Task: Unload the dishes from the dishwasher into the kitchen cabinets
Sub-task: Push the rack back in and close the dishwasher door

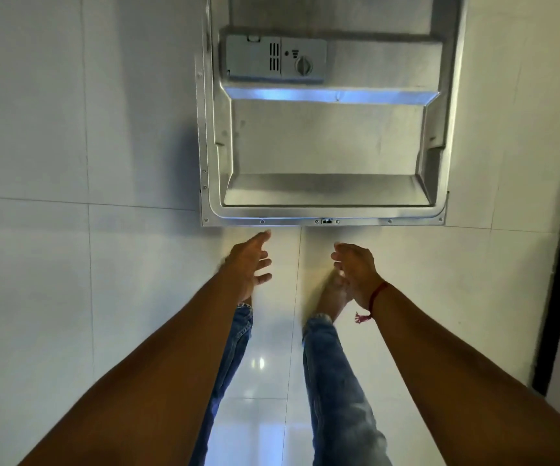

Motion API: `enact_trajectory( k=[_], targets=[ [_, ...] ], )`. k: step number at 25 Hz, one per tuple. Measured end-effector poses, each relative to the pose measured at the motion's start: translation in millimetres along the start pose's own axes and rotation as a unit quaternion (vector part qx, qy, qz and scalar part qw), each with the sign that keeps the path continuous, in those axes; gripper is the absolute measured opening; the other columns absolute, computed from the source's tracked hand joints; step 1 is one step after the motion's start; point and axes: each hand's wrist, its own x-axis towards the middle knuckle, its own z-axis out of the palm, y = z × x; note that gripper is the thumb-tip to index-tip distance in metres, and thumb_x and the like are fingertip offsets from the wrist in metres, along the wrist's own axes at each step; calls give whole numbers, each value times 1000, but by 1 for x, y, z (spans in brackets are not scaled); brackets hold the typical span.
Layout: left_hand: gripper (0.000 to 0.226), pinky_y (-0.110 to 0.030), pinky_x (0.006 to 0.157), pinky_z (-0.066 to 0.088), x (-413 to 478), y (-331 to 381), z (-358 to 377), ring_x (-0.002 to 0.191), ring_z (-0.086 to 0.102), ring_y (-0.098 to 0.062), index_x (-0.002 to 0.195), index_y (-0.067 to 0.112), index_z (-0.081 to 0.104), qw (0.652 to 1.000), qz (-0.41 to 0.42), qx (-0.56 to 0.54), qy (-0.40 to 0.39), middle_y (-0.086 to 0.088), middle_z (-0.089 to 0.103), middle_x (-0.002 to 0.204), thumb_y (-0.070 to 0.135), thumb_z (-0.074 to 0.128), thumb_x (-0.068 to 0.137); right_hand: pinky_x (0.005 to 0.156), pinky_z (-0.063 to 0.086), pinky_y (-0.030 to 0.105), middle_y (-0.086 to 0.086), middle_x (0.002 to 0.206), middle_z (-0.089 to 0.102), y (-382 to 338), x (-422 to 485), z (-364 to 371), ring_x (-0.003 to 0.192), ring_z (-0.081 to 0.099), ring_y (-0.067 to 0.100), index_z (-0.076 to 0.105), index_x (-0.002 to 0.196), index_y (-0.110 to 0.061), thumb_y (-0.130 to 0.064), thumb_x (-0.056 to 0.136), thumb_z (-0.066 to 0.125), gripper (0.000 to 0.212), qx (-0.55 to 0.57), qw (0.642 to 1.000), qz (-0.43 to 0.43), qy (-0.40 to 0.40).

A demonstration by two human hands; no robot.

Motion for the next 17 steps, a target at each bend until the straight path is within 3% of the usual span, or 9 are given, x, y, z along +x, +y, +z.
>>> enact_trajectory(
  k=[3,7,12,17],
  targets=[
    [56,-48,95,49,19,2,12,122,52,-30,129,21,48,995,-7,-92,-23,-14,48,137,52,64,86,80,46,40,14,125,59,-2,25,4,108,56,29,58,107,-10,-33,99,51,25,45,998,33,-15],
    [69,-52,101,45,44,-1,33,128,47,-33,141,24,41,981,2,-191,-24,-16,39,145,53,66,83,100,45,47,11,141,49,-1,53,3,129,46,31,41,143,-11,-46,98,46,57,126,989,62,-42],
    [81,-52,103,43,76,-7,54,130,44,-34,146,23,31,965,42,-258,-27,-16,37,146,55,67,81,100,45,50,10,146,45,-1,84,10,130,45,30,34,147,-16,-60,91,48,72,236,966,74,-74],
    [62,-56,103,41,97,-1,57,119,54,-32,135,19,46,934,89,-346,-16,-13,55,131,46,69,83,102,43,54,11,151,37,2,110,12,136,38,34,24,151,-23,-70,80,54,91,322,938,68,-105]
  ],
)
